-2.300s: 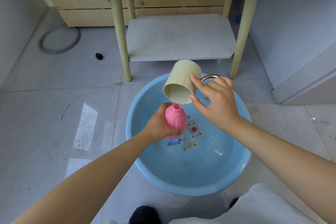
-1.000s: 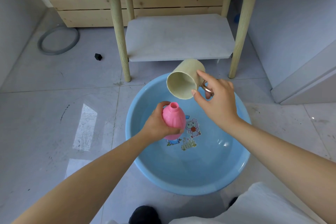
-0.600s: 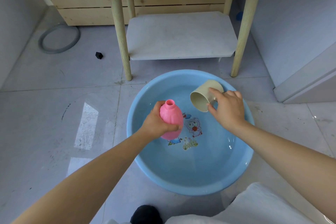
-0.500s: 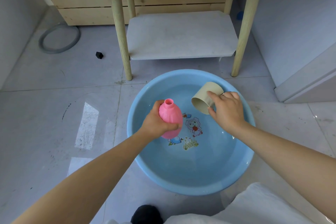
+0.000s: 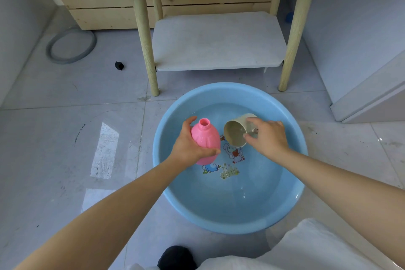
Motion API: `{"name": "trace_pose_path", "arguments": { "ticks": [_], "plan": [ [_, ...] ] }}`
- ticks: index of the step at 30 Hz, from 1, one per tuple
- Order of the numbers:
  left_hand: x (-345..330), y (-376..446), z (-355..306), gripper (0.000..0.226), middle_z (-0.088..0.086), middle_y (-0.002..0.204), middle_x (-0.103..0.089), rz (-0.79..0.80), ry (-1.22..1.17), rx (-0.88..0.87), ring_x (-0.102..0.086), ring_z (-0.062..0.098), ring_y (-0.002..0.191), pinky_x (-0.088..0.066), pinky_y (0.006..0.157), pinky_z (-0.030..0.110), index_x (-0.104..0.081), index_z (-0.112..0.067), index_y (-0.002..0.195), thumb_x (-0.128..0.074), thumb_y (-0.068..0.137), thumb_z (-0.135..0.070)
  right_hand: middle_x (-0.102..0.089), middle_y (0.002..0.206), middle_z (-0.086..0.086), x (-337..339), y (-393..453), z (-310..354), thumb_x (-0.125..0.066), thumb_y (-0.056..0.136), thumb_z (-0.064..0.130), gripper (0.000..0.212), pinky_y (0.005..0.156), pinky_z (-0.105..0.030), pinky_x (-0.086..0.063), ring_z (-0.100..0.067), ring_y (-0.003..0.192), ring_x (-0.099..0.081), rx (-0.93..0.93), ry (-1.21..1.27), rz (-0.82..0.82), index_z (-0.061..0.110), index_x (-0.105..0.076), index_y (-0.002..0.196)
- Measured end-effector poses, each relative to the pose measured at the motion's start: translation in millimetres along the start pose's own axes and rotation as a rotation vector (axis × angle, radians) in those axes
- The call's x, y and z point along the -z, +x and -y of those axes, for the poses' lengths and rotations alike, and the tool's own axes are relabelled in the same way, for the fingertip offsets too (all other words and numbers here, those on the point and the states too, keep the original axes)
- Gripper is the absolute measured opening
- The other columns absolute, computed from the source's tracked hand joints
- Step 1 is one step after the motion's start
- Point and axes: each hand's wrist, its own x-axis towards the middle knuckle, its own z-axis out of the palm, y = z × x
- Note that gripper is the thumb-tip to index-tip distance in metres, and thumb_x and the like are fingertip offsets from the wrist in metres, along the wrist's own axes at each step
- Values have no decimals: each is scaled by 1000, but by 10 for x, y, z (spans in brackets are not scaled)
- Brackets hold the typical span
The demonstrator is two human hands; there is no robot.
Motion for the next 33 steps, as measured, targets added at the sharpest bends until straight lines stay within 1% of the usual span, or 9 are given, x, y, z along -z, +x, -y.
{"name": "trace_pose_path", "arguments": {
  "ticks": [3,5,7,9,14,17,21,28,33],
  "plan": [
    [8,24,0,90,-4,125,-45,-3,35,4,-50,21,108,-49,80,33,-35,-34,129,-89,58,-26,-64,88,3,94,62,36,-65,83,34,41,82,-31,-43,-23,90,-62,-236,292,41,26,-59,122],
    [7,30,7,84,-2,124,-47,10,47,6,-51,22,107,-48,78,33,-37,-33,125,-89,58,-25,-55,82,7,133,97,36,-67,81,32,40,65,-27,-41,-17,76,-56,-344,489,65,24,-61,120],
    [9,26,8,81,-3,122,-48,22,51,7,-51,21,105,-47,76,31,-37,-34,123,-87,61,-24,-58,86,6,177,117,41,-68,80,30,42,58,-21,-39,-12,74,-54,-403,656,79,24,-62,121],
    [12,21,-1,80,-5,117,-49,29,55,10,-52,21,102,-47,74,30,-36,-34,124,-86,63,-23,-63,96,0,233,112,66,-68,81,29,41,61,-19,-41,-12,79,-56,-400,741,66,25,-63,122],
    [-8,2,-33,76,-7,110,-52,53,52,5,-54,20,98,-47,68,25,-37,-35,123,-85,65,-23,-36,55,6,392,65,189,-67,84,28,36,46,-18,-27,-7,46,-40,-292,755,-16,26,-63,119],
    [-38,-22,-58,73,-8,108,-52,73,52,-11,-55,19,95,-46,63,22,-37,-38,117,-85,64,-23,-39,53,11,478,36,287,-67,84,28,37,49,-18,-29,0,44,-44,-203,708,-81,28,-62,120],
    [-63,-34,-83,77,-8,108,-53,91,48,-26,-56,19,97,-48,68,26,-38,-34,122,-86,63,-23,-50,59,20,541,-1,397,-68,82,28,37,59,-12,-34,7,56,-50,-74,632,-175,29,-63,118],
    [-61,-46,-113,74,-12,104,-51,97,71,-39,-55,18,96,-47,70,26,-37,-36,118,-85,63,-24,-30,51,18,547,-28,473,-61,76,38,50,80,-34,-37,-3,60,-39,171,435,-326,20,-64,122],
    [-54,-46,-113,76,-9,108,-52,95,67,-39,-55,19,98,-47,72,27,-38,-35,121,-86,63,-25,-30,56,24,542,-50,486,-66,75,32,46,82,-29,-33,-17,70,-49,287,355,-422,18,-65,119]
  ]
}}
